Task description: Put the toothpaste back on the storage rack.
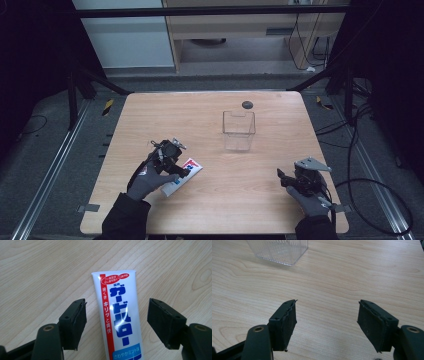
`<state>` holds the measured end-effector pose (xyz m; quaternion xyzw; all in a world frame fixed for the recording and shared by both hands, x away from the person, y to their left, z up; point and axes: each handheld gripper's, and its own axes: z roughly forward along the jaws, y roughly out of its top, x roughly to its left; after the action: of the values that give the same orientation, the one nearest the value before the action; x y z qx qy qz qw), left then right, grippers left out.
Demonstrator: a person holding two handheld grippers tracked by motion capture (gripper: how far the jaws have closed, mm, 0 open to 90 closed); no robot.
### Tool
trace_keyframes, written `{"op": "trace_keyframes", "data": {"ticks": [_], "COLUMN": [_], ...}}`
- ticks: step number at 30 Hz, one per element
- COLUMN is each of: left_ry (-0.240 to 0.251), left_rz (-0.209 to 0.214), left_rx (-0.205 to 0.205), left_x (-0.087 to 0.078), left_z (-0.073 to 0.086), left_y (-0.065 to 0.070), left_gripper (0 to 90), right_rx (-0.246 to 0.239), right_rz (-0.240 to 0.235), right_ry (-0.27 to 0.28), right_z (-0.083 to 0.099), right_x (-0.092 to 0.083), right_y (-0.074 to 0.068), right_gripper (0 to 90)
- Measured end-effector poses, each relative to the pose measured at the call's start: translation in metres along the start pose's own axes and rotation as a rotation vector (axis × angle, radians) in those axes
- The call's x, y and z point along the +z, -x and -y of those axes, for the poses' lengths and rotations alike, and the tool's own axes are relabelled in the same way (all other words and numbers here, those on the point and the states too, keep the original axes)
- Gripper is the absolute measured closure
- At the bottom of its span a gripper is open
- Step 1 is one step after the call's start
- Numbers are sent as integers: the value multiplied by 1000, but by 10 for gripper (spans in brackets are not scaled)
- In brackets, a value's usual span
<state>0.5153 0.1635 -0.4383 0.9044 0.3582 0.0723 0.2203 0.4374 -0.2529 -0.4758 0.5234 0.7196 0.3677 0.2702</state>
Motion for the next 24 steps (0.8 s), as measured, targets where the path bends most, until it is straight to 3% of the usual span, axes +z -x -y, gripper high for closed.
{"op": "trace_keyframes", "data": {"ticks": [9, 24], "left_ry": [-43, -91], "left_rz": [3, -3], "left_rx": [23, 23], "left_x": [14, 32], "left_z": [-5, -8], "left_y": [3, 1], "left_gripper": [312, 330], "right_rx": [0, -2], "right_rz": [-6, -14], "right_ry": [-4, -13], "right_z": [0, 0], "right_x": [1, 2], "right_y": [-1, -1], "right_gripper": [309, 309]}}
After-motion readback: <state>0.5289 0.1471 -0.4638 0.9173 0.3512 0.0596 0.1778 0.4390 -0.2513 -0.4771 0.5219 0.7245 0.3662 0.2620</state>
